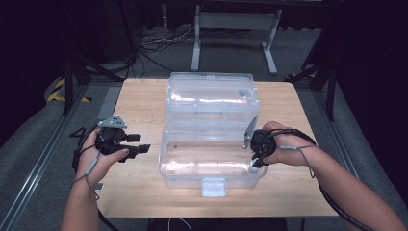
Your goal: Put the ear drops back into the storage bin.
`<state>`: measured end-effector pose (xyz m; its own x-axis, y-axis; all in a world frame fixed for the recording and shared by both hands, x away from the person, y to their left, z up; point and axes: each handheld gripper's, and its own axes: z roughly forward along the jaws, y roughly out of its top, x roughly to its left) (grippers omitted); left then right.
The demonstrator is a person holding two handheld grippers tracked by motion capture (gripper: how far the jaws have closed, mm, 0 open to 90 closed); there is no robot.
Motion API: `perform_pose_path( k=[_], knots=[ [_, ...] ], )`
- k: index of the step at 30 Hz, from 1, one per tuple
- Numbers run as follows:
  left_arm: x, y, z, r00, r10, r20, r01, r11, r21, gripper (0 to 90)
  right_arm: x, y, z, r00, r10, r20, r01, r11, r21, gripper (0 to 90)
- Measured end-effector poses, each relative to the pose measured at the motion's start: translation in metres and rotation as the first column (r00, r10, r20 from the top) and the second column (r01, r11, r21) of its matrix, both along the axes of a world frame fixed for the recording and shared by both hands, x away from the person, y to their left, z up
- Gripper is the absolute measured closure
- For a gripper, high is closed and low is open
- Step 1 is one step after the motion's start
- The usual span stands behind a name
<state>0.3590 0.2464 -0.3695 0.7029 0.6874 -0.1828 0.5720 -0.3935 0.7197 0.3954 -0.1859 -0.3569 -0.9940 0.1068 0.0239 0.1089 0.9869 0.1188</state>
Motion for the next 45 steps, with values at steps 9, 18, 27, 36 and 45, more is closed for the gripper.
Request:
perform_pose_path(
  k=[9,18,27,36,45],
  knots=[
    [0.000,0.000,0.000,1.0000,-0.002,0.002,0.002,1.0000,0.002,42.1,0.001,0.003,-0.018,0.9998,0.000,-0.020,-0.001,1.000,-0.029,71.4],
    [0.000,-0.001,0.000,1.0000,-0.001,-0.002,0.001,1.0000,0.001,42.1,0.001,0.004,-0.028,0.9997,0.003,-0.022,-0.005,0.998,-0.058,71.4],
    [0.000,0.000,-0.001,1.0000,-0.003,-0.002,0.003,1.0000,0.003,42.0,0.000,0.005,-0.034,0.9998,0.015,-0.015,-0.016,0.997,-0.077,71.4],
    [0.001,0.000,-0.001,1.0000,0.001,-0.003,-0.001,1.0000,0.002,42.1,-0.002,0.006,-0.036,0.9996,0.030,0.001,-0.029,0.994,-0.101,69.1],
    [0.001,0.001,-0.001,1.0000,0.000,0.000,0.000,1.0000,0.004,42.1,-0.006,0.004,-0.023,0.9997,0.022,0.013,-0.021,0.998,-0.062,62.6]
  ],
)
